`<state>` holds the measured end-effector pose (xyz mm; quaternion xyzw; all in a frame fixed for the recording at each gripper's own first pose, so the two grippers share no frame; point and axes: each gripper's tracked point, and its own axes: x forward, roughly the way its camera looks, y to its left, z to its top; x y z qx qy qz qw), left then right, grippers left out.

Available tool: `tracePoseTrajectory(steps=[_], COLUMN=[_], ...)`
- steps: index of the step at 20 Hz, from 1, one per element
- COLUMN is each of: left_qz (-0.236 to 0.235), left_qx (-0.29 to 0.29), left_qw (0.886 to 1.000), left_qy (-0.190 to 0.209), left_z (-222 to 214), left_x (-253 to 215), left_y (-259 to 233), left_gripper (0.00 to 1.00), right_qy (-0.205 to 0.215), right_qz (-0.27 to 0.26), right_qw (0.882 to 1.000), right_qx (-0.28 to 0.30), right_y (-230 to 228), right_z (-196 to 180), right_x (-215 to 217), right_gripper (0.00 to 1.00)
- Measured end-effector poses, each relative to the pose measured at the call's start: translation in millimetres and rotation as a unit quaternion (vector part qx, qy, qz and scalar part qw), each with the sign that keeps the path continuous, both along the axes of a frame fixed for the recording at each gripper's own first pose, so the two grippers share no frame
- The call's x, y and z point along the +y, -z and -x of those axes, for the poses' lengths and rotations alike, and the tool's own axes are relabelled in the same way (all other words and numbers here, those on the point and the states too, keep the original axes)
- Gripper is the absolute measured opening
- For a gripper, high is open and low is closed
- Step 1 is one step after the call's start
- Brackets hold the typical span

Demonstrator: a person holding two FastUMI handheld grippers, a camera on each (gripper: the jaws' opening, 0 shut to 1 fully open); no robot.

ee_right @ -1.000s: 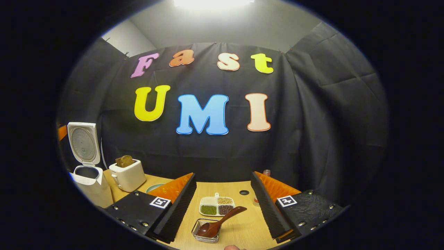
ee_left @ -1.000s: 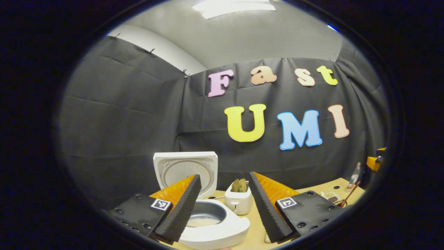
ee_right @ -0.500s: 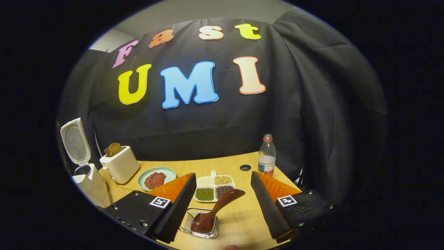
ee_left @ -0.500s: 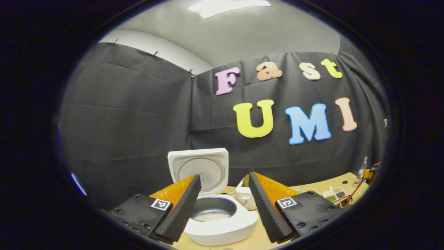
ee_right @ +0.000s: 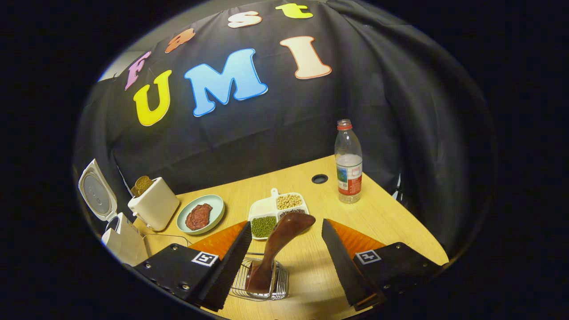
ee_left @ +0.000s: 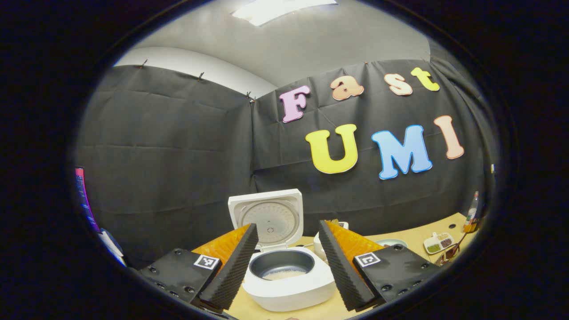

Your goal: Close the left gripper, press the button to open the rice cooker; take a wooden spoon from the chopstick holder with the right hand, scoop a spoonful of rice and pour it into the rice cooker, then put the wooden spoon back into the chopstick holder.

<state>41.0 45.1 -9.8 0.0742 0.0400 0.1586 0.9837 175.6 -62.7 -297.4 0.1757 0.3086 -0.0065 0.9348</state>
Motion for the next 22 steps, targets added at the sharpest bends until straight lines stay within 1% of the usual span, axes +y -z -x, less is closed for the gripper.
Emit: tracePoseTrajectory(steps=[2, 3, 4, 5, 6, 7, 8, 9, 10, 11, 12, 13, 16, 17, 18, 19, 22], left_qz=[-0.003, -0.003, -0.002, -0.001, 0.0, 0.002, 0.003, 0.004, 0.006, 0.007, 0.008, 0.01, 0.01, 0.011, 0.013, 0.016, 0.025], left_qx=[0.0, 0.0, 0.001, 0.002, 0.002, 0.003, 0.004, 0.003, 0.003, 0.003, 0.002, 0.002, -0.002, -0.005, -0.006, -0.006, -0.007], left_qw=[1.0, 1.0, 1.0, 1.0, 1.0, 1.0, 1.0, 1.0, 1.0, 1.0, 1.0, 1.0, 1.0, 1.0, 1.0, 1.0, 1.0], left_qy=[-0.005, -0.007, -0.01, -0.014, -0.017, -0.019, -0.021, -0.024, -0.024, -0.025, -0.025, -0.025, -0.02, -0.017, -0.015, -0.012, -0.007], left_z=[4.8, 6.8, 8.9, 10.3, 11.9, 12.8, 14.1, 15.4, 15.6, 16.4, 16.8, 18.2, 19.3, 19.8, 19.4, 19.0, 19.9], left_x=[1.8, 3.2, 5.0, 8.0, 9.5, 12.2, 15.0, 17.2, 19.6, 21.4, 23.3, 25.2, 32.1, 34.0, 36.7, 39.5, 48.8], left_y=[-0.8, 0.7, 1.2, 2.2, 2.4, 3.4, 4.7, 4.7, 4.1, 5.6, 5.4, 7.1, 4.2, 3.3, 2.7, 4.7, 7.6], left_gripper=[0.92, 0.95, 0.94, 0.92, 0.91, 0.99, 0.95, 0.92, 0.93, 0.94, 0.95, 0.96, 0.99, 0.95, 0.95, 0.91, 0.91], right_qy=[-0.006, -0.008, -0.004, -0.004, -0.005, -0.004, -0.007, -0.012, -0.012, -0.005, -0.01, -0.011, -0.035, -0.037, -0.037, -0.036, -0.032], right_qz=[-0.016, -0.023, -0.025, -0.033, -0.042, -0.052, -0.056, -0.058, -0.061, -0.061, -0.067, -0.064, -0.025, -0.012, -0.002, 0.007, 0.028], right_qw=[1.0, 0.999, 0.999, 0.999, 0.998, 0.997, 0.997, 0.997, 0.996, 0.997, 0.996, 0.996, 0.998, 0.999, 0.999, 0.999, 0.999], right_qx=[0.017, 0.023, 0.03, 0.039, 0.048, 0.05, 0.055, 0.059, 0.057, 0.054, 0.055, 0.054, 0.035, 0.024, 0.014, 0.004, -0.024], right_y=[9.2, 14.0, 16.5, 20.6, 22.5, 21.7, 22.9, 23.9, 18.8, 29.6, 15.0, 12.9, -4.6, -14.0, -23.8, -34.3, -63.3], right_z=[0.7, -1.2, 0.8, 0.7, 4.7, 5.6, 6.3, 7.6, 10.9, -0.7, 11.1, 10.7, 15.4, 15.1, 13.9, 12.5, 12.1], right_x=[7.0, 10.3, 8.6, 9.9, 11.5, 13.5, 15.4, 17.6, 21.2, 25.7, 23.9, 26.5, 34.9, 35.3, 34.7, 34.5, 37.8], right_gripper=[0.96, 0.96, 0.87, 0.64, 0.63, 0.55, 0.47, 0.46, 0.46, 0.16, 0.17, 0.11, 0.11, 0.11, 0.11, 0.11, 0.11])
